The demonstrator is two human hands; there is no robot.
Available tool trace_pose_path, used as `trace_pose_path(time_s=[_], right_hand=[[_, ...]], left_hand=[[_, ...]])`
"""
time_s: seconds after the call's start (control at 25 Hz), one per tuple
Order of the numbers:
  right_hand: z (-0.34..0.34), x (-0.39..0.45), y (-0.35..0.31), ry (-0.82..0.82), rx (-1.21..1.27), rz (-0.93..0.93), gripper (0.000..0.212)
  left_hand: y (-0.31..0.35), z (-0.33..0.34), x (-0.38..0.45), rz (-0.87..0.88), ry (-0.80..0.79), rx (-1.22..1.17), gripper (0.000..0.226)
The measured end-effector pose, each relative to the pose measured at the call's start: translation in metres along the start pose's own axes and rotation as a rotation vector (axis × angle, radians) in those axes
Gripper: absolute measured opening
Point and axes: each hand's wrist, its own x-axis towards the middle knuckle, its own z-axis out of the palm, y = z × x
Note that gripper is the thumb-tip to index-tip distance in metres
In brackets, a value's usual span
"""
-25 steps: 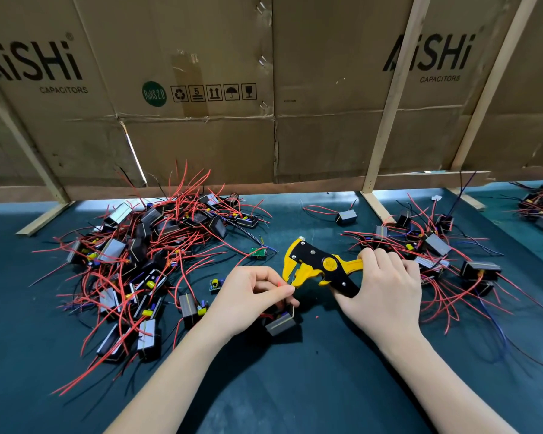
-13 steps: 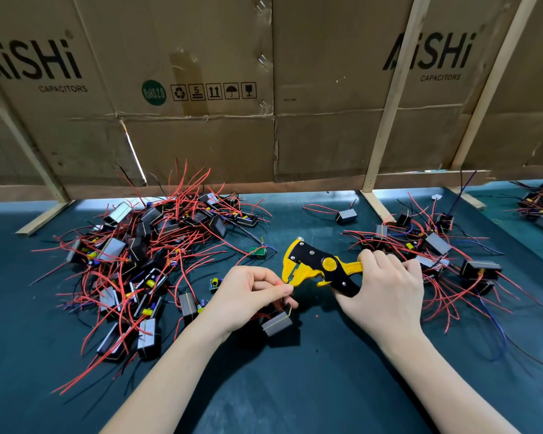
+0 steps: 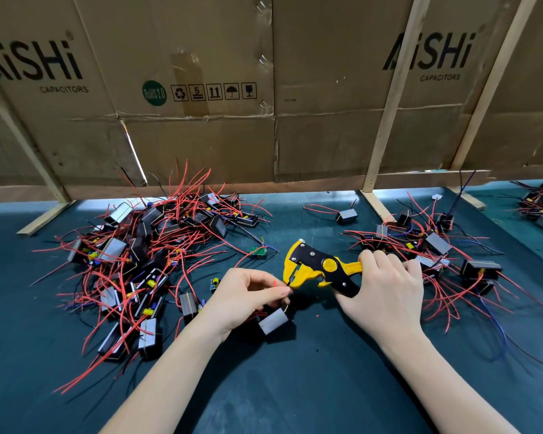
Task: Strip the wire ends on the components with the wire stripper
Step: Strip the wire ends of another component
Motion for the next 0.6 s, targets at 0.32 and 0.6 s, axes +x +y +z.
trace_pose_path(time_s=[0.32, 0.6], right_hand=[[-0.0002, 0.0014, 0.0008, 0.053, -0.018, -0.055, 0.051], [0.0001, 0.0008, 0.0001, -0.018, -0.017, -0.040, 0.049]], left_hand=[[0.0013, 0.0008, -0.0014, 0.008, 0.019, 0.124, 0.017], [0.0010, 0.0025, 0.0002, -0.028, -0.002, 0.111, 0.009]])
